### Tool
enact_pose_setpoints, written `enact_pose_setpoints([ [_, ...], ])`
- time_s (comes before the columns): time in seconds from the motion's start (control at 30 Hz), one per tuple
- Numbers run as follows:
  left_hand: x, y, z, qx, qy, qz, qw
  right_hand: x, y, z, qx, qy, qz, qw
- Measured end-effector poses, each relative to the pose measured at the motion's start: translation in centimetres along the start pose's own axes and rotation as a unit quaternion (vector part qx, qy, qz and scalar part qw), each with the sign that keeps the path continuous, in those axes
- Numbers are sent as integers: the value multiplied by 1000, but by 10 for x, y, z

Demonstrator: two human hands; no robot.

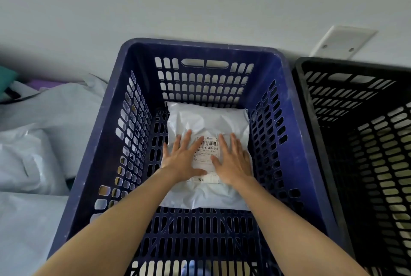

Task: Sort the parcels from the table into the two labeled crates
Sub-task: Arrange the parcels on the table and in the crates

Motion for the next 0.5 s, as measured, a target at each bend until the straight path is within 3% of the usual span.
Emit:
enact_pose_setpoints([
  [0.3, -4, -15, -19, 20, -37, -9, 999, -2, -10, -28, -43, 5, 43, 998],
  [0.5, -10, -36, -71, -24, -54, 10, 998, 14, -14, -59, -56, 39, 24, 997],
])
Point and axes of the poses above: each hand's wrist, its own y-axis towards the middle knuckle, its own z-axis out of the palm, x = y × z, the point moved 10 cm from there along y, towards the middle knuckle, and after that the axes turned 1 degree about z, right-handed, at the moved point
